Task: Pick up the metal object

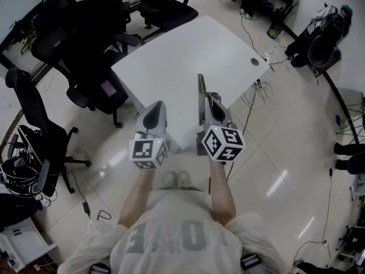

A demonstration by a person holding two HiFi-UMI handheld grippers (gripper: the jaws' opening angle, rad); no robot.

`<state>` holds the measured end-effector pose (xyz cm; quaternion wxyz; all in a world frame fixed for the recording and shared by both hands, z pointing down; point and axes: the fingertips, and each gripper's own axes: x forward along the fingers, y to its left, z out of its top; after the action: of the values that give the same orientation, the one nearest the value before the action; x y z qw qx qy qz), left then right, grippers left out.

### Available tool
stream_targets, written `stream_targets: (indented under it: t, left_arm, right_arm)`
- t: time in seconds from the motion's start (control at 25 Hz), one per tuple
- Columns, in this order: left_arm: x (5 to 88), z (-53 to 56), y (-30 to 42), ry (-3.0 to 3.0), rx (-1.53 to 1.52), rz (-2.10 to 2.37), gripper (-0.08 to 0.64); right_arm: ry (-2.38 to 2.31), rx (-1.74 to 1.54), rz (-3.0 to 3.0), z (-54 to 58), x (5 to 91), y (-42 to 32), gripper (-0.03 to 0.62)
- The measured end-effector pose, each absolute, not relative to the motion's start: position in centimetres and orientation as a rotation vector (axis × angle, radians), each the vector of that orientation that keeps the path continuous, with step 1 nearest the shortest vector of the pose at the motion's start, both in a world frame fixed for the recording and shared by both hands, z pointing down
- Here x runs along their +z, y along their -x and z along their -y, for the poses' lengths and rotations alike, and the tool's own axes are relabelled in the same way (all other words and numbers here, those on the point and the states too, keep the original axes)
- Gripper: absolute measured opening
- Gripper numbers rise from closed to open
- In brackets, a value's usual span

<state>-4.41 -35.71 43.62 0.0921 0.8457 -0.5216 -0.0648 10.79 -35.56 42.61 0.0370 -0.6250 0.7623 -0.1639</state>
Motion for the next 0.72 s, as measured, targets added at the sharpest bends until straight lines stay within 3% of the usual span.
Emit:
stream_targets:
  t: [0.72]
  left_arm:
    - [41.7, 33.0, 8.5, -2.513, -0.301, 1.548, 0.002]
  right_arm:
    - [1.864, -0.393, -2.285, 30.9, 38.4, -9.0, 0.025]
